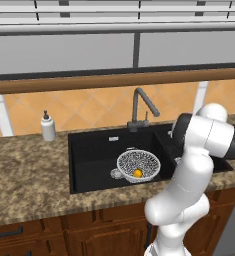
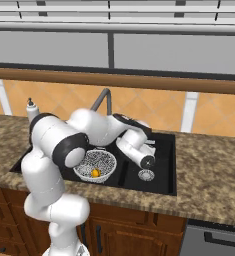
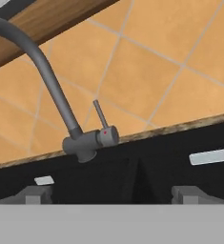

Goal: Put the colander in the sink, put the tangerine in the colander, and turn on the sink faucet and pour water over the colander.

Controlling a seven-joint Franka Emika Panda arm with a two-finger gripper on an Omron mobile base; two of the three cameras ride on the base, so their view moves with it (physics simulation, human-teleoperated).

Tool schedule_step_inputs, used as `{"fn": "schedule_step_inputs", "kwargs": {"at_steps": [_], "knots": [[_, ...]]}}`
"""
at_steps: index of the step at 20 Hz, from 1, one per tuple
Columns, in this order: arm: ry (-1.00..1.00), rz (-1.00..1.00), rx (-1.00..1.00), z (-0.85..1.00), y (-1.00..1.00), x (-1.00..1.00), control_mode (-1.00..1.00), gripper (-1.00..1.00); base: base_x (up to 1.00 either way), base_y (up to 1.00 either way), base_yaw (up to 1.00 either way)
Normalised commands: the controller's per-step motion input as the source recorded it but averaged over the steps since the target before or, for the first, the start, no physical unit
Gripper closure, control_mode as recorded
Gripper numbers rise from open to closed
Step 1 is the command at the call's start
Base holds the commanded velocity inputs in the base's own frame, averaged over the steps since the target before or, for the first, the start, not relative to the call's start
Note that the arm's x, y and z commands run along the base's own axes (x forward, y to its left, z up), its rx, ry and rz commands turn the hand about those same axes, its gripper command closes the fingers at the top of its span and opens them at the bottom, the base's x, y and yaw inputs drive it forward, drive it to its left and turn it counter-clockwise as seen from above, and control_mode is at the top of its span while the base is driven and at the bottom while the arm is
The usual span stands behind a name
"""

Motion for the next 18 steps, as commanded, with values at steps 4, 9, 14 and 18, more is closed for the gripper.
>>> {"fn": "schedule_step_inputs", "kwargs": {"at_steps": [4,9,14,18], "knots": [[0.00,0.00,0.00,0.00,-0.02,0.30,-1.00,-1.00,0.00,0.00,0.00],[0.00,0.00,0.00,0.00,0.00,0.27,-1.00,-1.00,0.00,0.00,0.00],[0.00,-0.01,0.00,0.00,0.00,0.27,-1.00,-1.00,0.00,0.00,0.00],[-0.01,0.00,0.00,0.00,0.06,0.40,-1.00,-1.00,0.00,0.00,0.00]]}}
